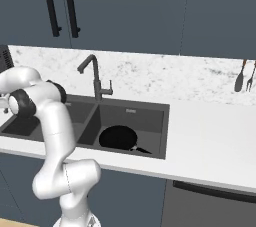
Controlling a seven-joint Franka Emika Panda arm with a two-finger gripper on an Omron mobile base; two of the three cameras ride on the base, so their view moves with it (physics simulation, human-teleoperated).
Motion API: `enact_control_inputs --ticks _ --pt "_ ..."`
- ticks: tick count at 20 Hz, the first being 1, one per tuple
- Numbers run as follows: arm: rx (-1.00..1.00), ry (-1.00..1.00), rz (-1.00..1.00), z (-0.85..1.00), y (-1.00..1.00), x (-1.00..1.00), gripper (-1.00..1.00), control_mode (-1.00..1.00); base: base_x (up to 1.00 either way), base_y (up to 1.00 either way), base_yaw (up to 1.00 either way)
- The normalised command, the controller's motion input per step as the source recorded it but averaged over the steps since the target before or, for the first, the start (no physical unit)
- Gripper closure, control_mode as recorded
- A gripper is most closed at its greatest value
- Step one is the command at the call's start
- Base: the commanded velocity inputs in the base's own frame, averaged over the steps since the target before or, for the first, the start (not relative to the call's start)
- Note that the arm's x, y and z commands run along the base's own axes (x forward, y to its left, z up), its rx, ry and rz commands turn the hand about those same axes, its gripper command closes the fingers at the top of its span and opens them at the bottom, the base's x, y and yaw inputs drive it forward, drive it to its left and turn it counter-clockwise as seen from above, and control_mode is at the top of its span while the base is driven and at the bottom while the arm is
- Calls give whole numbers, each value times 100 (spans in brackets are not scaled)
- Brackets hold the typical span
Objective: Pick the pan and sponge and place them into the sink. Then turn on the water.
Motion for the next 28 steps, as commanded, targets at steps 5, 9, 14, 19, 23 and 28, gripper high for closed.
enact_control_inputs --ticks 5,9,14,19,23,28 --pt "0 0 0 -13 24 0 -100 -100 0 0 0" --pt "0 0 -1 -13 34 0 -100 -100 0 0 0" --pt "0 0 -3 -14 40 0 -100 -100 0 0 0" --pt "0 0 -3 -15 34 0 -100 -100 0 0 0" --pt "0 0 -2 -23 21 0 -100 -100 0 0 0" --pt "0 1 -2 -27 16 0 -100 -100 0 0 0"
